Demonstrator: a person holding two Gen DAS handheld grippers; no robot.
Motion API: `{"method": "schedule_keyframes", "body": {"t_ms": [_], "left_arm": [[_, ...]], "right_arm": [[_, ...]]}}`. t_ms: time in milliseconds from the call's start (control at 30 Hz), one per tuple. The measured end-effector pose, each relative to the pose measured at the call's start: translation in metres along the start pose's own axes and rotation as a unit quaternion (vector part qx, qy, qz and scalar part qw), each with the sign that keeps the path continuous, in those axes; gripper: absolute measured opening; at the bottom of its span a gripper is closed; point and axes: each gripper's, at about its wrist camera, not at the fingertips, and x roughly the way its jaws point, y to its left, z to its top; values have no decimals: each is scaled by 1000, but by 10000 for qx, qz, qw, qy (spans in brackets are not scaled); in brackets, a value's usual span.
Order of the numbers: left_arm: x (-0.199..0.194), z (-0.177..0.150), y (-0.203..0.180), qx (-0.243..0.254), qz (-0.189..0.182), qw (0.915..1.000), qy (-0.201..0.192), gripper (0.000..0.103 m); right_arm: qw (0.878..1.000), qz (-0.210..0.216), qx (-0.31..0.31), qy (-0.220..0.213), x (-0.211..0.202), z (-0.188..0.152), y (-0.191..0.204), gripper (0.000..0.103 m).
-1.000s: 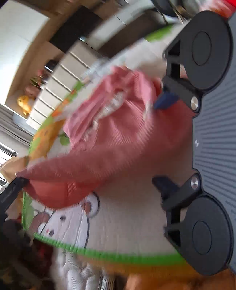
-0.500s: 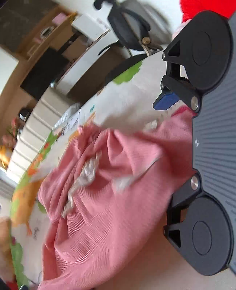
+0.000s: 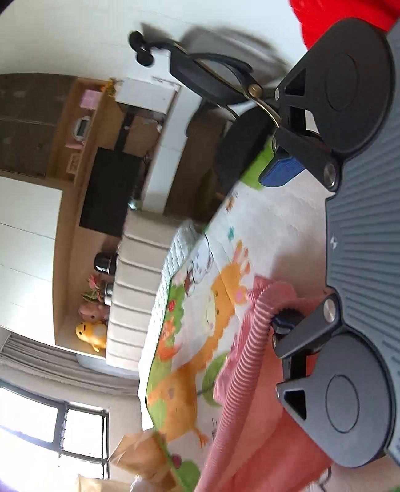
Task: Fold clothes
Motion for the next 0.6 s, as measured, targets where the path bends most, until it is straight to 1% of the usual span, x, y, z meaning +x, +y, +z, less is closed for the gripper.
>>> {"method": "schedule_keyframes", "body": {"t_ms": [67,133,167,233,267,333,400,433,500,533,567,600], "left_arm": [[0,-15,-1,93,-224,9992,321,101],[-1,-31,-2,191,-465,9965,665,102],[-1,-39,-2,240,-586,9945,837,102],[-5,-57,-6,315,-996,9879,1143,102],[-9,-62,-7,320,-1217,9845,1218,102],[-22,-61,-7,216,-1747,9781,1111,102],[-32,-49,-8,-19,-2301,9697,821,102],[-31,-41,-12,-188,-2588,9632,698,102],[-26,-25,-22,-541,-3153,9462,484,103],[-22,-19,-30,-687,-3398,9369,456,103],[-11,-16,-43,-738,-3512,9316,581,103],[1,-14,-56,-755,-3581,9276,755,103]], "right_arm": [[9986,318,-150,383,-1,-20,9,84],[9942,592,-336,831,1,-47,21,84],[9912,718,-400,1039,1,-62,26,84],[9845,966,-472,1388,-4,-89,33,84],[9818,1070,-510,1485,-9,-97,36,84],[9801,1276,-548,1419,-24,-98,36,84],[9812,1514,-499,1089,-38,-81,34,84],[9816,1642,-424,882,-44,-69,34,86],[9797,1934,-163,512,-46,-43,35,92],[9761,2132,-10,418,-39,-31,36,93],[9727,2288,114,369,-29,-20,39,93],[9715,2334,176,383,-16,-10,45,93]]}}
